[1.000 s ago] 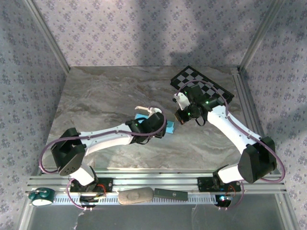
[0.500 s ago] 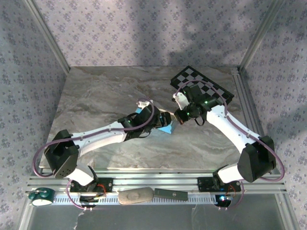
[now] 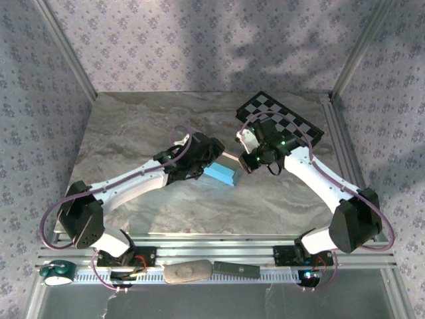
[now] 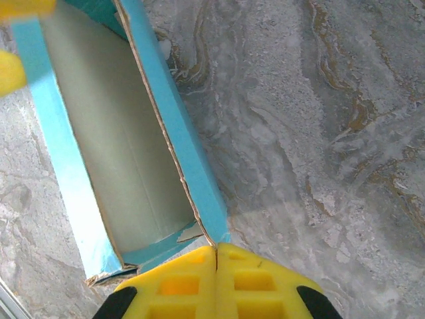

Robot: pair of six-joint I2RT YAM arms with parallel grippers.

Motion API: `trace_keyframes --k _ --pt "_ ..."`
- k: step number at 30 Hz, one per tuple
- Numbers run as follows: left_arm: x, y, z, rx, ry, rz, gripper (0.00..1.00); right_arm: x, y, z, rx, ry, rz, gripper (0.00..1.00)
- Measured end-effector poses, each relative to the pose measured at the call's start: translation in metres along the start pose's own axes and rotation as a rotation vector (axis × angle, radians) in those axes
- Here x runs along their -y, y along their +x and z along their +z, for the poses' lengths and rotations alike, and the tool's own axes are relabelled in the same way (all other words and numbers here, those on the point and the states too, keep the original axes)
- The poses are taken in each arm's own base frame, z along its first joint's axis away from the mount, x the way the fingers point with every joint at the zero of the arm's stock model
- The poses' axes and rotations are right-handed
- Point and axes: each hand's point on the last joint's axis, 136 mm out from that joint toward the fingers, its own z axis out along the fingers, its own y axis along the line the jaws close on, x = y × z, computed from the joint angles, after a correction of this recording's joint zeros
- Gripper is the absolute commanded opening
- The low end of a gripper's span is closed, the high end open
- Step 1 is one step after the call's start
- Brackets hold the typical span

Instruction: Fold the paper box

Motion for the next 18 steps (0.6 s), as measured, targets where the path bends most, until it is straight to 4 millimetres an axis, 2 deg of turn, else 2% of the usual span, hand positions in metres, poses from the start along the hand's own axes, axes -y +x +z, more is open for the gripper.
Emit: trace_keyframes --k 6,13,18 --pt "0.004 -0.013 0.012 -0.018 -0.026 -0.058 1.00 -0.008 -0.001 0.002 -0.001 -0.005 -0.024 0.00" --pt "0.001 -0.008 0.025 -0.068 -0.065 -0.065 0.99 -0.018 -0.002 0.004 0.004 -0.007 -0.056 0.00" --pt "0.001 -0.007 0.033 -0.096 -0.112 -0.059 0.89 -0.024 -0.004 0.005 0.009 -0.004 -0.079 0.00"
